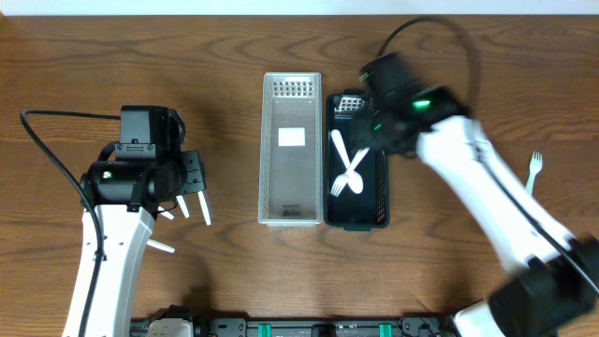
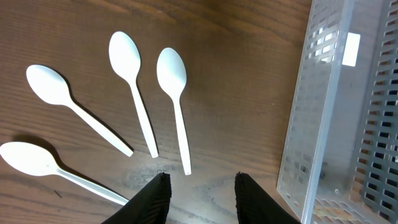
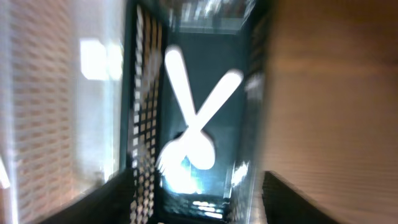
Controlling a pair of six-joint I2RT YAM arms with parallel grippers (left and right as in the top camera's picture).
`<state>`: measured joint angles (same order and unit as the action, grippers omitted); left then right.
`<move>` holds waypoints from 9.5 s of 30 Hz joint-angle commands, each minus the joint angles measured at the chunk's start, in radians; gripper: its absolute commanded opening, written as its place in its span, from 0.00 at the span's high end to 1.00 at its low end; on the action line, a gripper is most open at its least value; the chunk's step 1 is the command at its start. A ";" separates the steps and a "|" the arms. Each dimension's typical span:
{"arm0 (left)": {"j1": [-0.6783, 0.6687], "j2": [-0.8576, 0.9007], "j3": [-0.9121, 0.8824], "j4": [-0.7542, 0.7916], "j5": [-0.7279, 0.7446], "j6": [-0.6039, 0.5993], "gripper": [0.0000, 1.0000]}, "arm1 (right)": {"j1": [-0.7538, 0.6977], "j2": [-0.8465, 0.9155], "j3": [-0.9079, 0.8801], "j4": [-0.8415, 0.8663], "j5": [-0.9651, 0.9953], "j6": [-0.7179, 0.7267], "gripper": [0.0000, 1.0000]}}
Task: Pack container
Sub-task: 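Carry the knife with the right gripper into the black basket and release, then move the right gripper to the white fork and grasp it, then carry the fork with the right gripper into the black basket and release, then move the right gripper to the last white fork and grasp it, then carry the fork with the right gripper into the black basket and release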
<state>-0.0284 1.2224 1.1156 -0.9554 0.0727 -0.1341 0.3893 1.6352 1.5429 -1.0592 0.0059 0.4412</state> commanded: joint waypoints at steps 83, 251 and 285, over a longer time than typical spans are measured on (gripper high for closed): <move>-0.002 0.001 0.016 -0.009 -0.001 -0.002 0.62 | -0.774 0.420 -0.191 0.136 -0.018 -0.850 0.12; -0.002 0.001 0.016 -0.008 -0.001 -0.002 0.20 | -0.964 0.643 0.086 0.088 -0.086 -0.502 0.46; -0.002 0.001 0.016 -0.002 -0.001 -0.002 0.20 | -0.634 0.206 0.093 0.033 -0.149 -0.344 0.91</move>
<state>-0.0284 1.2224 1.1156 -0.9581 0.0719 -0.1341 -0.3431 1.9972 1.6276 -1.0088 -0.1104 0.0410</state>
